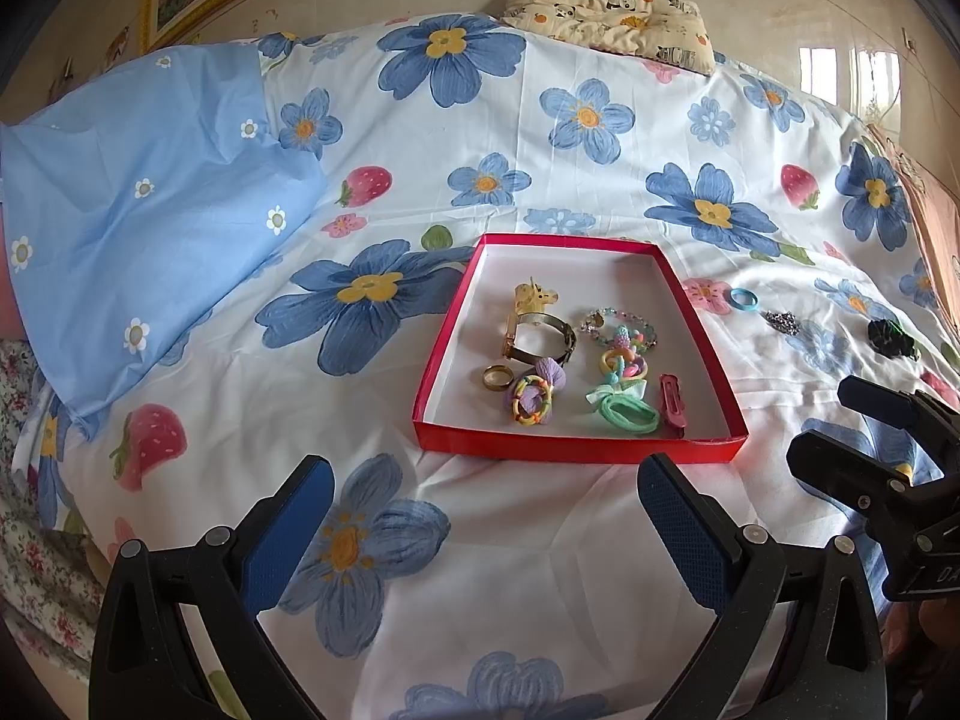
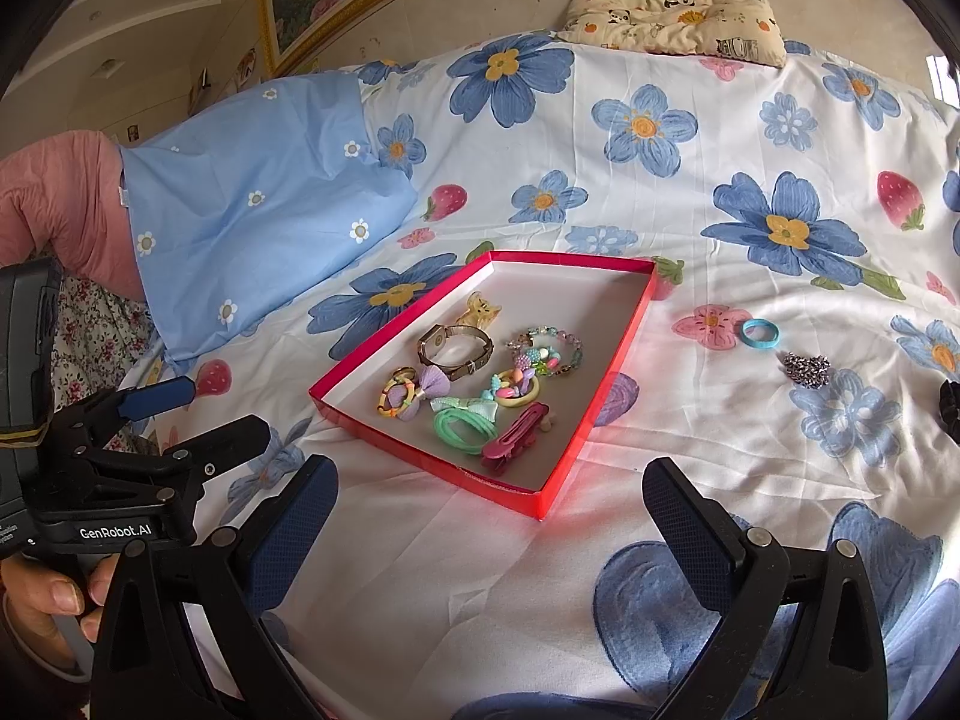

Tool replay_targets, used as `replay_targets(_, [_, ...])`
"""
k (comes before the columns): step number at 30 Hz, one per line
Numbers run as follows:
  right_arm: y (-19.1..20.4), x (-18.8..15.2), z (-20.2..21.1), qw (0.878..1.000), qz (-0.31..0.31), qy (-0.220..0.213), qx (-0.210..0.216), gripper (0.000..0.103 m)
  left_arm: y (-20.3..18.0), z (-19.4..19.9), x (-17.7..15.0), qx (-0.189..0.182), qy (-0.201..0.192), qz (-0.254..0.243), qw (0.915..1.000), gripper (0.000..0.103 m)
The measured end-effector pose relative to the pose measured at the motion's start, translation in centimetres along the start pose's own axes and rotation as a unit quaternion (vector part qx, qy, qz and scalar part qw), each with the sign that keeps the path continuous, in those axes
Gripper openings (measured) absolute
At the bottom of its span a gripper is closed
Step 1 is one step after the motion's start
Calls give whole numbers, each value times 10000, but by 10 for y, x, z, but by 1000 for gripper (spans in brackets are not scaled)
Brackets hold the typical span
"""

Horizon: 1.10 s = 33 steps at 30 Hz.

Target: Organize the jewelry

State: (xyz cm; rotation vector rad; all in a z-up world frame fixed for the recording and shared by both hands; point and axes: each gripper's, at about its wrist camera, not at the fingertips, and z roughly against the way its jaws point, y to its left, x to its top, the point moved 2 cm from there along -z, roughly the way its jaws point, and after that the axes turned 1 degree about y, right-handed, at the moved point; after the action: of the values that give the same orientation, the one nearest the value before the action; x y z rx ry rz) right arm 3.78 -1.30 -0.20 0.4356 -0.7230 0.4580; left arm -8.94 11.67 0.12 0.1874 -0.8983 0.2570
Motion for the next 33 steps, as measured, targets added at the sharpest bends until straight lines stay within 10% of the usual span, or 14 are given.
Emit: replay_targets(33, [-9, 0, -10, 9999, -57, 138, 51, 102, -7, -23, 5, -90, 219, -18, 9997, 102])
